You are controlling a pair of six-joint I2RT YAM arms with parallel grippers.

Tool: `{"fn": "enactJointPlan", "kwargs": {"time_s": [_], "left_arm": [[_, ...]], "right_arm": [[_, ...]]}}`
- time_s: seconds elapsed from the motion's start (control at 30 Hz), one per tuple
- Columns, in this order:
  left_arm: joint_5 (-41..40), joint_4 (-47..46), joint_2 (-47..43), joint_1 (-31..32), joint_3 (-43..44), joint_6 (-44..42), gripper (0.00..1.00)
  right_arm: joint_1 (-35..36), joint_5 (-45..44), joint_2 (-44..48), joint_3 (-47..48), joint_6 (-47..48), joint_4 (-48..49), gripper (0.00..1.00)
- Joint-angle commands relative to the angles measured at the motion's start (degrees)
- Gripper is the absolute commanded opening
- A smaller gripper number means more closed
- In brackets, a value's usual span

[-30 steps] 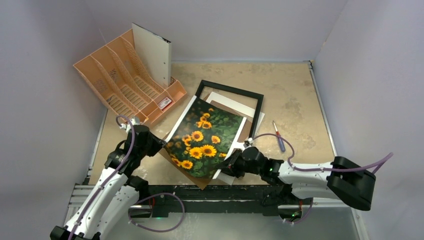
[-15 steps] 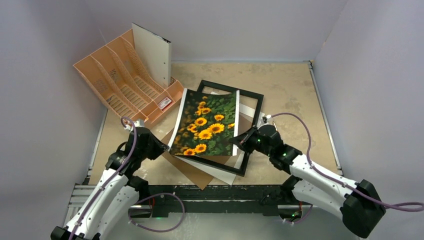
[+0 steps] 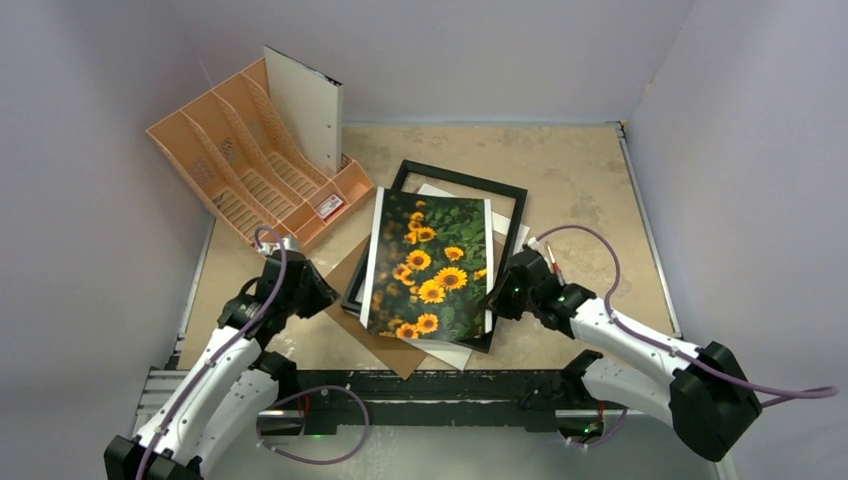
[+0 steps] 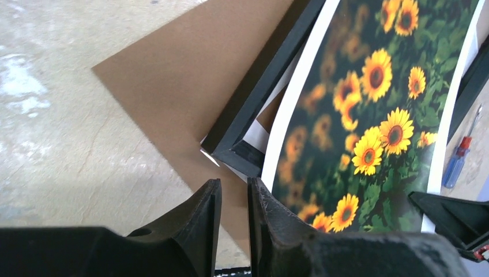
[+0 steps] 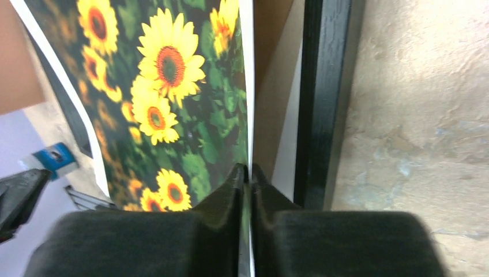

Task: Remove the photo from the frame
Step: Place the photo in the photo frame, then reset both arms

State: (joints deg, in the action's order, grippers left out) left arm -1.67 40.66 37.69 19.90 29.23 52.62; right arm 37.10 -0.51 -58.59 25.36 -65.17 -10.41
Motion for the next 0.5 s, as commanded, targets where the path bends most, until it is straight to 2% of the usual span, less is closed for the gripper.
{"fn": "enactJointPlan", "kwargs": {"time_s": [0.0,0.07,0.17,0.27,0.37,0.47], "left_arm": [[5.53,-7.73,4.80,-0.17,1.02,-6.34,0.26],[8.27,-10.50,7.01,-0.13,1.85,-9.26,0.26],[11.13,-13.54,8.38,-0.13,3.13,-13.03,0.29],[13.87,-16.27,8.90,-0.04,3.86,-15.19,0.33],[15.88,-18.81,9.41,0.04,4.61,-16.89,0.42],[15.02,-18.31,10.34,0.14,7.77,-19.81,0.62]], "right_arm": [[-0.27,-1.48,-1.38,3.85,5.34,-5.96,0.20],[-0.19,-7.00,-1.05,7.43,6.68,-12.23,0.29],[-0.27,-11.29,4.00,10.02,9.67,-16.80,0.61],[-0.27,-14.96,7.88,13.03,12.26,-19.21,0.68],[-0.28,-18.08,7.38,16.15,15.03,-22.31,0.72],[-0.26,-20.79,4.92,18.86,16.93,-24.36,0.76]]}}
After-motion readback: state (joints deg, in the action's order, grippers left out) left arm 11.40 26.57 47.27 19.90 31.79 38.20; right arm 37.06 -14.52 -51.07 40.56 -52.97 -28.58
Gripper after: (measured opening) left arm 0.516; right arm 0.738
